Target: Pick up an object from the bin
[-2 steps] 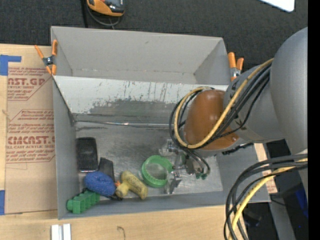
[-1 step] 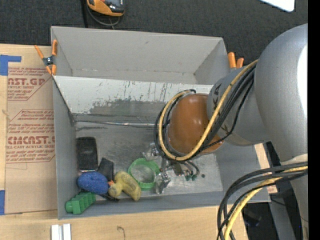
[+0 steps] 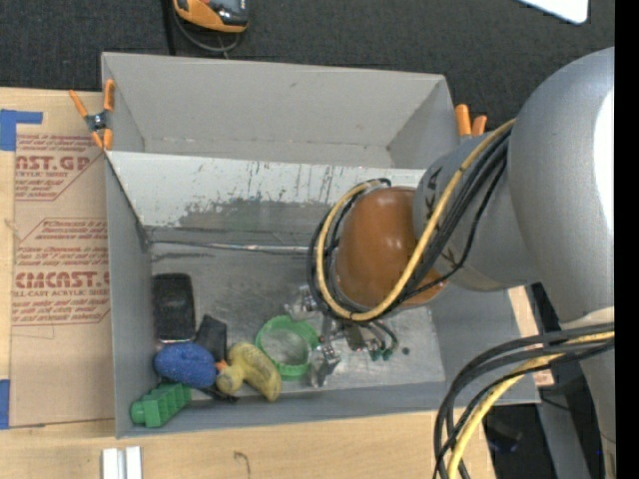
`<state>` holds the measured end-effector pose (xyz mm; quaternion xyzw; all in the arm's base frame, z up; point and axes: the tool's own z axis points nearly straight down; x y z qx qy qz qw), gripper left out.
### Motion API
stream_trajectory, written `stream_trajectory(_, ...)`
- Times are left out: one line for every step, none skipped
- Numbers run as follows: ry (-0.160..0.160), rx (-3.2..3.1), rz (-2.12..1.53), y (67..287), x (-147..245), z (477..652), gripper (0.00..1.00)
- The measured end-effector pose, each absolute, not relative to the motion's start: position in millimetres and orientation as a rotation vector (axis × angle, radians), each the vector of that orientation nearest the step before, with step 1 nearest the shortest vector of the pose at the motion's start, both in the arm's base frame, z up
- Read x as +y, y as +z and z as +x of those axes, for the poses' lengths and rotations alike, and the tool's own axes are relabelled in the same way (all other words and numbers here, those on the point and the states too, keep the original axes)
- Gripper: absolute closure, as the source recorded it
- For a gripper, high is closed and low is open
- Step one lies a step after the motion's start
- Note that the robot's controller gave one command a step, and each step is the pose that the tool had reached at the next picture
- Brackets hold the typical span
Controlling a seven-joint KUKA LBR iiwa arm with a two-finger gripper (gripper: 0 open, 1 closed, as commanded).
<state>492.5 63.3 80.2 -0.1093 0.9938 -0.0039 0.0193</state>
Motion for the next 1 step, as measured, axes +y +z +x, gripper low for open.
stream_trajectory(-0.002, 2.986, -0.945, 213.5, 58.5, 574.0, 1.0)
